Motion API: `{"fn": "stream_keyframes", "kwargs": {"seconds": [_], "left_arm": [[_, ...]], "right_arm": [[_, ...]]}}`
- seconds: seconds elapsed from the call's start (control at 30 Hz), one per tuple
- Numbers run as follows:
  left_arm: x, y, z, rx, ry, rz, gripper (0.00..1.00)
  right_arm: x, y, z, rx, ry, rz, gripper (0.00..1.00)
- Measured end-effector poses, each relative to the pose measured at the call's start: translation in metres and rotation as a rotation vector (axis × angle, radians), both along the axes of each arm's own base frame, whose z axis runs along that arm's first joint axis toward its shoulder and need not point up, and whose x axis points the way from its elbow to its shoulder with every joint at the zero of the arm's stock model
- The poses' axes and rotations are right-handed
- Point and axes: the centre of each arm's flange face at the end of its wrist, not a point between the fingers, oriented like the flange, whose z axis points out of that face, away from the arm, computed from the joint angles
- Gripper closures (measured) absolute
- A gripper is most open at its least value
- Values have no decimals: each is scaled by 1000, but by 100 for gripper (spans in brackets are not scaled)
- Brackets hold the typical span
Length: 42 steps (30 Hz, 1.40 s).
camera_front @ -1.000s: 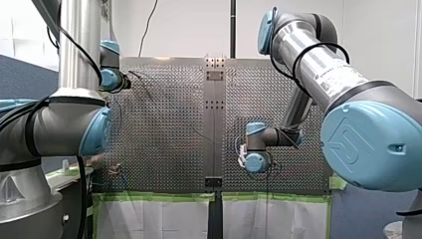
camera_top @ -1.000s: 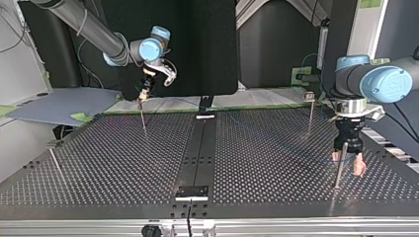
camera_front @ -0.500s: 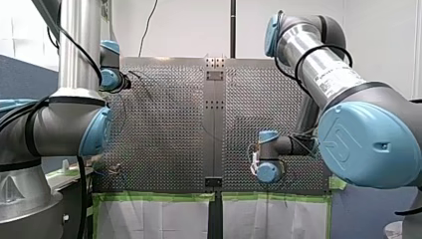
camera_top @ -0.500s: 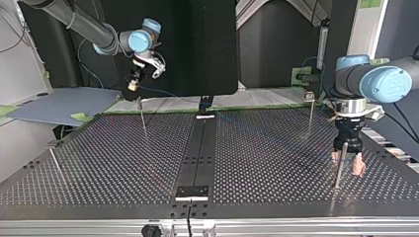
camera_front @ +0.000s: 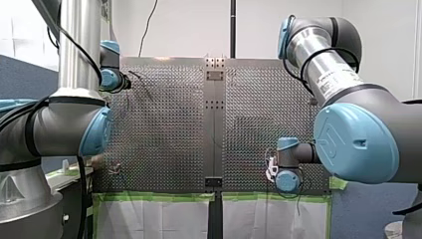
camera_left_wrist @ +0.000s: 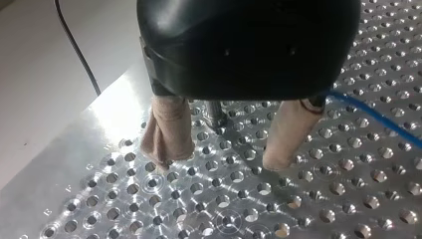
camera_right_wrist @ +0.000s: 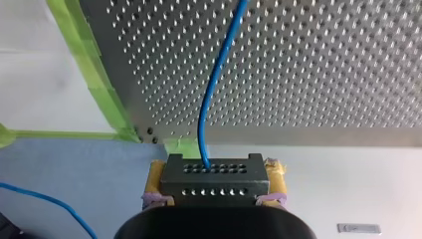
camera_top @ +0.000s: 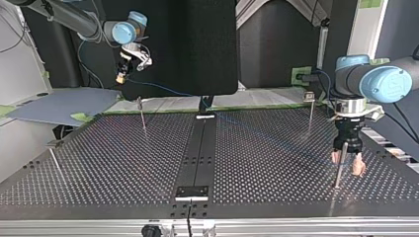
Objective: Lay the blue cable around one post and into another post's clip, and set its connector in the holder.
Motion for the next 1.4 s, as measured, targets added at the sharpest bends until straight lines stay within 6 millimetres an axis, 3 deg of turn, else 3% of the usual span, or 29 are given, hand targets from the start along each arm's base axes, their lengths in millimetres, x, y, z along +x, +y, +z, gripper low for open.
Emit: {"fn": "stream_keyframes", "kwargs": {"seconds": [0.4, 0.77, 1.03, 1.17, 1.3, 1.4], "left_arm": [[0, -2, 0, 0, 0, -1, 0], [0, -3, 0, -1, -1, 1, 0], [0, -2, 0, -1, -1, 3, 0], [0, -2, 0, -1, -1, 4, 0], [0, -2, 0, -1, -1, 5, 0], [0, -2, 0, -1, -1, 5, 0]], "right_arm": [[-45, 5, -11, -6, -36, -4, 91], [-77, -46, -6, -37, -49, -3, 91], [-107, -76, -24, 11, -16, 0, 91], [-124, -95, -23, 6, 12, 4, 91], [-137, -106, -20, -10, 31, 16, 91], [-135, -107, -20, -13, 41, 42, 91]]}}
